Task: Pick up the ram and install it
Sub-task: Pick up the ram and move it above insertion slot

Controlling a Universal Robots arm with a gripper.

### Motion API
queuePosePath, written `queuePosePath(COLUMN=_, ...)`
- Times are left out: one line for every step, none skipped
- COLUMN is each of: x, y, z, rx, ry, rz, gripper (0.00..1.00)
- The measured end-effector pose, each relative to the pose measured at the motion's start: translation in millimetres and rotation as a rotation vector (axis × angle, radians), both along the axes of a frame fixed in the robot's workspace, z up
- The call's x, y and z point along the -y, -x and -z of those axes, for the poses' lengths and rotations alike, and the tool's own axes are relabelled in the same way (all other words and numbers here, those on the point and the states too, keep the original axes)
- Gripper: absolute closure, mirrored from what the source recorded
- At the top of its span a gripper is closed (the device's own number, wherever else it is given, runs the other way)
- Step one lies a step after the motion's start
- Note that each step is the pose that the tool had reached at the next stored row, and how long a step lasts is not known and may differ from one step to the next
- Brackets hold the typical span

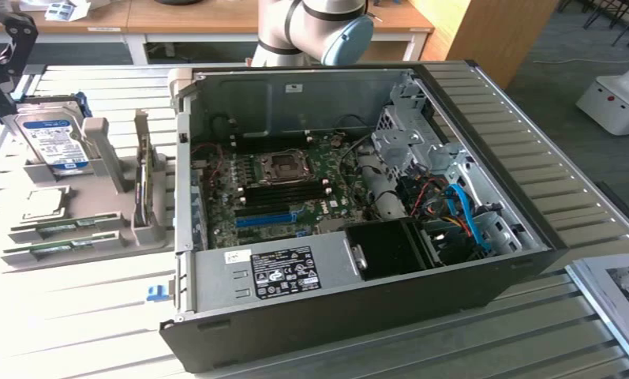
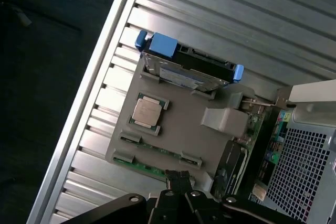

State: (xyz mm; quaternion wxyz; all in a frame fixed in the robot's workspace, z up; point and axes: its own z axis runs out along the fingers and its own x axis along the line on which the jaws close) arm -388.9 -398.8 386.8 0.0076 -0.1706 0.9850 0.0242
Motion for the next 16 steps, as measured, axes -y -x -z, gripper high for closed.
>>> queuePosePath(x=0.0, y=0.0, z=0.0, rx=0.0000, ry=0.0000, rz=-0.007, gripper=0.90)
queuePosePath(x=0.0, y=0.0, z=0.0, rx=0.0000, ry=0.0000, rz=-0.014, gripper=0.90)
queuePosePath(x=0.0, y=0.0, z=0.0, rx=0.0000, ry=0.0000, rz=-0.020, gripper=0.90)
queuePosePath(x=0.0, y=0.0, z=0.0, rx=0.0000, ry=-0.0001, rz=-0.027, gripper=0.90)
queuePosePath(x=0.0, y=0.0, z=0.0, rx=0.0000, ry=0.0000, rz=-0.034, gripper=0.90)
queuePosePath(x=0.0, y=0.0, z=0.0, rx=0.0000, ry=0.0000, rz=-0.041, gripper=0.90)
queuePosePath(x=0.0, y=0.0, z=0.0, rx=0.0000, ry=0.0000, rz=-0.049, gripper=0.90)
queuePosePath(x=0.0, y=0.0, z=0.0, rx=0.0000, ry=0.0000, rz=-0.057, gripper=0.90)
queuePosePath(x=0.0, y=0.0, z=0.0, rx=0.0000, ry=0.0000, rz=-0.065, gripper=0.90)
queuePosePath(x=0.0, y=0.0, z=0.0, rx=0.0000, ry=0.0000, rz=-0.074, gripper=0.90)
queuePosePath(x=0.0, y=0.0, z=0.0, rx=-0.0001, ry=0.0000, rz=-0.082, gripper=0.90)
queuePosePath(x=0.0, y=0.0, z=0.0, rx=-0.0001, ry=-0.0001, rz=-0.090, gripper=0.90)
queuePosePath(x=0.0, y=0.0, z=0.0, rx=-0.0001, ry=0.0000, rz=-0.099, gripper=0.90)
queuePosePath(x=0.0, y=0.0, z=0.0, rx=0.0000, ry=0.0000, rz=-0.107, gripper=0.90)
queuePosePath(x=0.0, y=0.0, z=0.0, rx=-0.0001, ry=0.0000, rz=-0.116, gripper=0.90)
queuePosePath(x=0.0, y=0.0, z=0.0, rx=0.0000, ry=0.0000, rz=-0.125, gripper=0.90)
